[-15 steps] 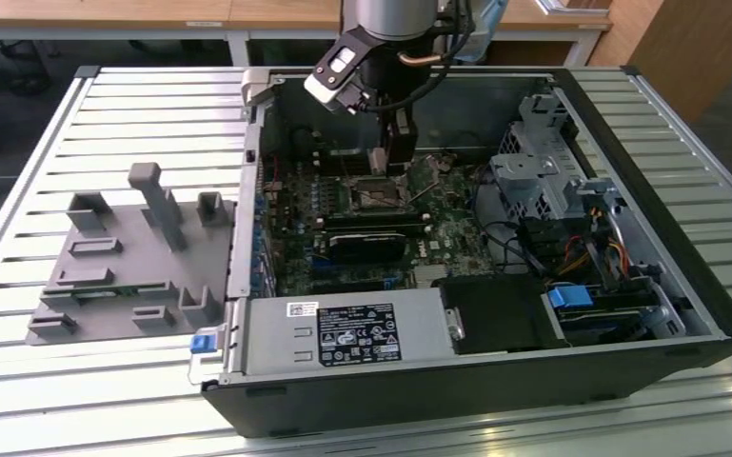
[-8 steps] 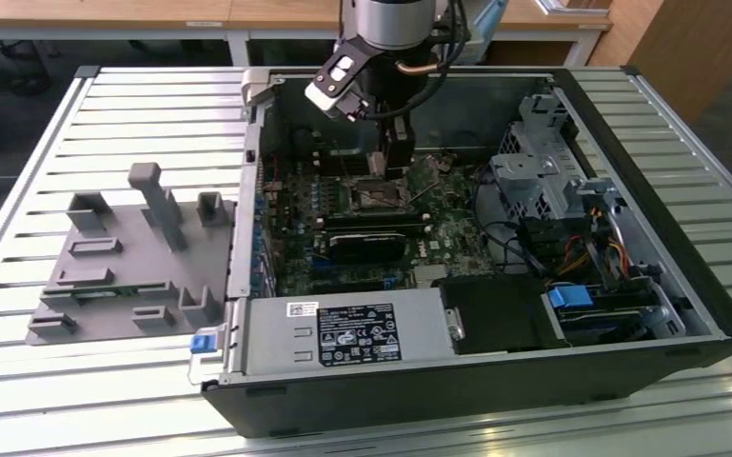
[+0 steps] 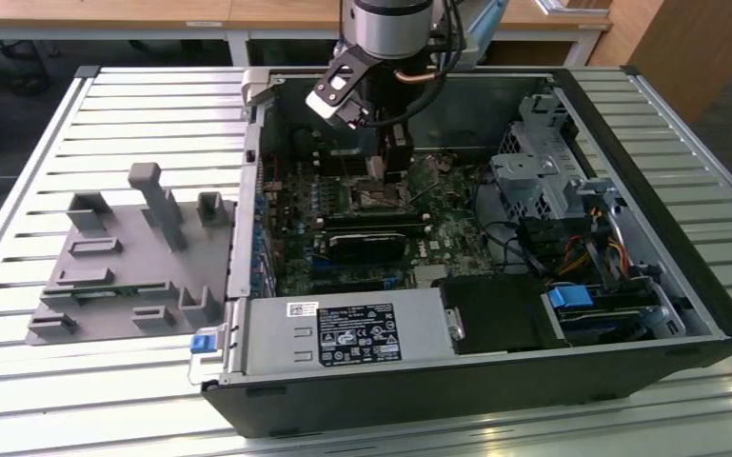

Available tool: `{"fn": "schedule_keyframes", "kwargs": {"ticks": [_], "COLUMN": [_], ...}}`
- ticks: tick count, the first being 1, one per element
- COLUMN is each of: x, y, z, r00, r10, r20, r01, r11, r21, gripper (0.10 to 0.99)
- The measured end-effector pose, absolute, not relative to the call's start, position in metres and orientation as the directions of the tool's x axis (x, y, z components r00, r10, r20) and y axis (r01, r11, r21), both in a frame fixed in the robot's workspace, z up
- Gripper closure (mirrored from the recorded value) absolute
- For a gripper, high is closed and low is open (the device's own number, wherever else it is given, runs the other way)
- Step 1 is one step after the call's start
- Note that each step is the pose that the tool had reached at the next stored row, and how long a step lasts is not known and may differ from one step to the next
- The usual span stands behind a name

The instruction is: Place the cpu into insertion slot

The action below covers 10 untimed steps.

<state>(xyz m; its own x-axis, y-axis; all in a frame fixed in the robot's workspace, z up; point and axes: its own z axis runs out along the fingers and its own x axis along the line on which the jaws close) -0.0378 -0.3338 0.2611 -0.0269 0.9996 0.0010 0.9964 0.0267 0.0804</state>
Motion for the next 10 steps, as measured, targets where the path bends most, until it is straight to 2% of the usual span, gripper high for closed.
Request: {"fn": "schedule_keyframes", "kwargs": {"ticks": [10], "x": [-0.0382], "y": [-0.3322], "z": [0.2516], "r00": [-0.027], "r10": [1.0], "r20": [0.0], "r01": [0.996], "r11": [0.027], "r21": [0.081], "gripper": [0.553]}}
